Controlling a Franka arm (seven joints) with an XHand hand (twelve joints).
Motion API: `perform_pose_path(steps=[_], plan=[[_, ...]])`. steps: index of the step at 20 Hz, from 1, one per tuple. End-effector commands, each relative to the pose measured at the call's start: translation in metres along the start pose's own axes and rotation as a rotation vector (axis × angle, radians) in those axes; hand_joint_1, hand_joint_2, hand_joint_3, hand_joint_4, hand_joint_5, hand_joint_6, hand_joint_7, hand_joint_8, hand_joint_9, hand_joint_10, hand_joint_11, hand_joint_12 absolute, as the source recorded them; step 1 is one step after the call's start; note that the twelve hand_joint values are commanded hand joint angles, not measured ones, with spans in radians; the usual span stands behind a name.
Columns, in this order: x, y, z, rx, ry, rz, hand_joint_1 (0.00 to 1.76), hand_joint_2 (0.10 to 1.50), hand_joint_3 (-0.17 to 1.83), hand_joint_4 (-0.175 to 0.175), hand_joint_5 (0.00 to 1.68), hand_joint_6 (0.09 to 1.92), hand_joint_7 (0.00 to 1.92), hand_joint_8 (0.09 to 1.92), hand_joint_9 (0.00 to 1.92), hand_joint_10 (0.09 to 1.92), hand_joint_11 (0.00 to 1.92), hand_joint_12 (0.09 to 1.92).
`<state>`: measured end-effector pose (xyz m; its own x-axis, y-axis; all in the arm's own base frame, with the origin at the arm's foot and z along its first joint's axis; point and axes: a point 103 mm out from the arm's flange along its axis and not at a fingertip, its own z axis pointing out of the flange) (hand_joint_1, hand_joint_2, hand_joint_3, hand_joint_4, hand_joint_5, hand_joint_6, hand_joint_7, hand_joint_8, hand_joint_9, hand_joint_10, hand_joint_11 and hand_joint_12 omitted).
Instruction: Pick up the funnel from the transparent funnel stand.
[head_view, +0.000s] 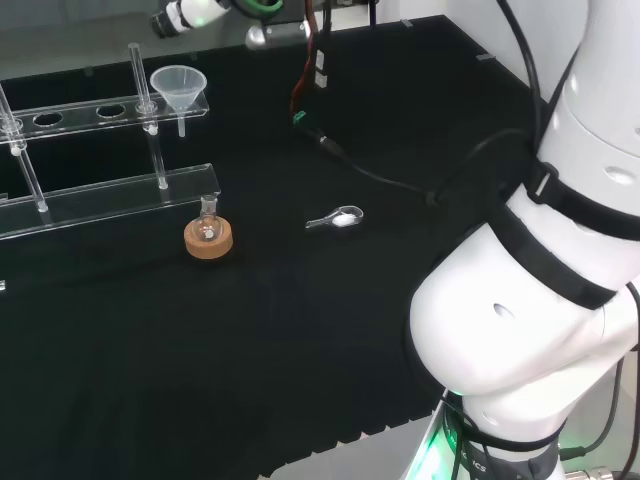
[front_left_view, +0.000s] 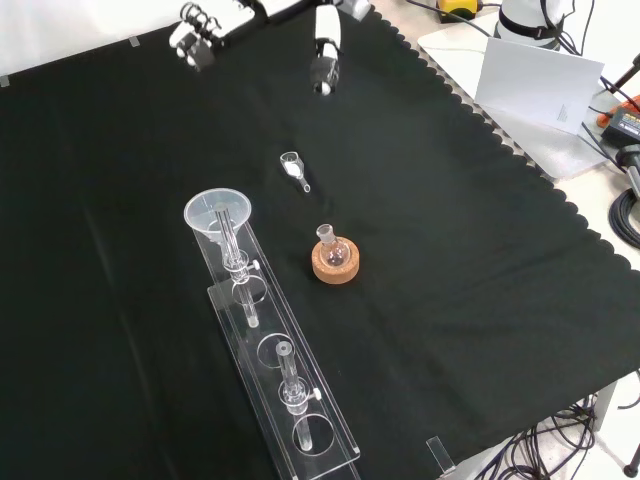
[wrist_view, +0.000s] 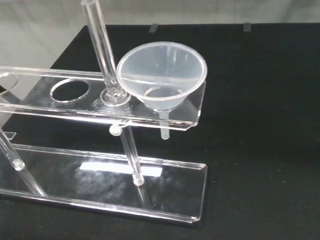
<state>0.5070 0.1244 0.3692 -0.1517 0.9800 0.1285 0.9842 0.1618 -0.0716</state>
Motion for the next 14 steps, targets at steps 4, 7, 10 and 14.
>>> perform_pose_path(steps=[4,7,10,14], plan=[[0.017,0.025,0.034,-0.012,0.023,-0.054,0.33,0.68,0.0,0.016,0.0,0.09,0.0,0.09,0.0,0.09,0.0,0.41],[0.021,0.034,0.046,0.001,0.027,-0.057,0.33,0.69,0.0,0.015,0.0,0.09,0.0,0.09,0.0,0.09,0.0,0.45],[0.021,0.044,0.054,-0.005,0.035,-0.057,0.33,0.69,0.0,0.014,0.0,0.09,0.0,0.09,0.0,0.09,0.0,0.5],[0.018,0.056,0.061,0.004,0.041,-0.055,0.34,0.69,0.01,0.012,0.0,0.09,0.0,0.09,0.0,0.09,0.0,0.53]])
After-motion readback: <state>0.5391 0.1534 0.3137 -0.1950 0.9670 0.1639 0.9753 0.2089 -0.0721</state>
